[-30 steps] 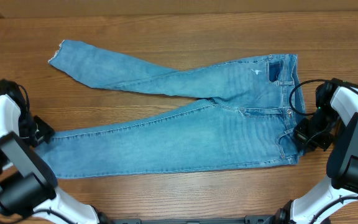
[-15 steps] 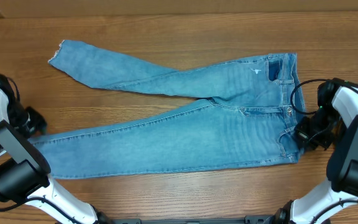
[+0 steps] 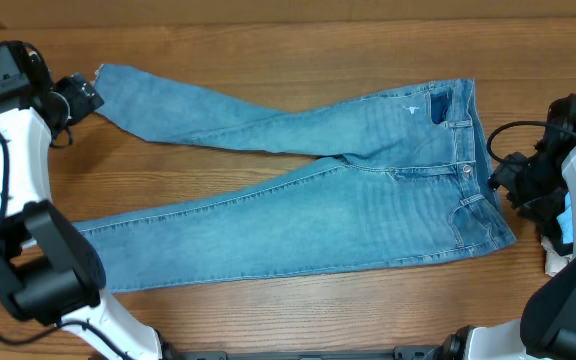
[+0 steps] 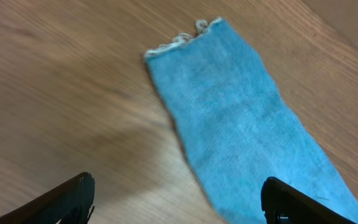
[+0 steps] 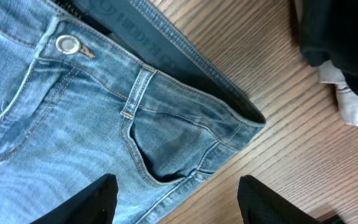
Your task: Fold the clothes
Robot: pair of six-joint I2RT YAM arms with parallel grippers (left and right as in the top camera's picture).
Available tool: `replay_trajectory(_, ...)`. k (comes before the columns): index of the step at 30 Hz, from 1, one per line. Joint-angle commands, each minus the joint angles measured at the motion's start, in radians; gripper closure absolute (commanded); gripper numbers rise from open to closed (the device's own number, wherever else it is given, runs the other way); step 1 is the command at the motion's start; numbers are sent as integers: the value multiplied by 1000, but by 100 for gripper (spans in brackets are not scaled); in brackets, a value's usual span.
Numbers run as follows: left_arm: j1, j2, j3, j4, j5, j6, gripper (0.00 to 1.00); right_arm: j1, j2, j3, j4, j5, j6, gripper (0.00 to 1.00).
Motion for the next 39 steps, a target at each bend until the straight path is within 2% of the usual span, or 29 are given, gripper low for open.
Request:
replay_trajectory(1, 2, 126, 11, 53, 99, -52, 12, -3, -11, 15, -3, -10, -18, 34)
replay_trajectory(8, -5, 303, 11, 170, 169, -94, 12, -3, -11, 15, -3, -9, -21, 35)
replay_trajectory(11, -27, 347, 11, 229, 205, -101, 19, -3, -11, 15, -2, -9, -21, 40)
replay_trajectory(13, -44, 359, 11, 249, 206, -101, 40, -3, -11, 15, -3, -9, -21, 41)
replay_trajectory(15, -54, 359, 11, 262, 202, -101, 53, -3, -11, 15, -3, -9, -21, 42)
replay_trajectory(18, -57, 359, 11, 260, 203, -102, 96, -3, -11, 15, -3, -8, -21, 42)
replay_trajectory(21, -50, 341, 11, 183, 203, -119, 96, -3, -11, 15, 2, -8, -21, 42)
replay_trajectory(23, -25, 269, 12, 73, 203, -109, 96, -3, -11, 15, 2, -8, -22, 42)
replay_trajectory(26, 18, 34, 12, -140, 197, -36, 96, -3, -11, 15, 10, -9, -40, 42)
replay_trajectory(28, 30, -132, 12, -260, 143, -28, 96, -3, -11, 15, 14, -10, -40, 42)
replay_trajectory(32, 31, -451, 11, -400, -58, -28, 96, -3, -11, 15, 13, -21, -40, 42)
replay_trajectory(33, 31, -499, 11, -414, -69, -29, 94, -3, -11, 15, 13, -21, -40, 42)
replay_trajectory(35, 30, -547, 11, -456, -80, -28, 93, -3, -11, 15, 13, -21, -40, 42)
replay_trajectory(39, 30, -511, 11, -565, -85, -28, 93, -3, -11, 15, 5, -22, -40, 42)
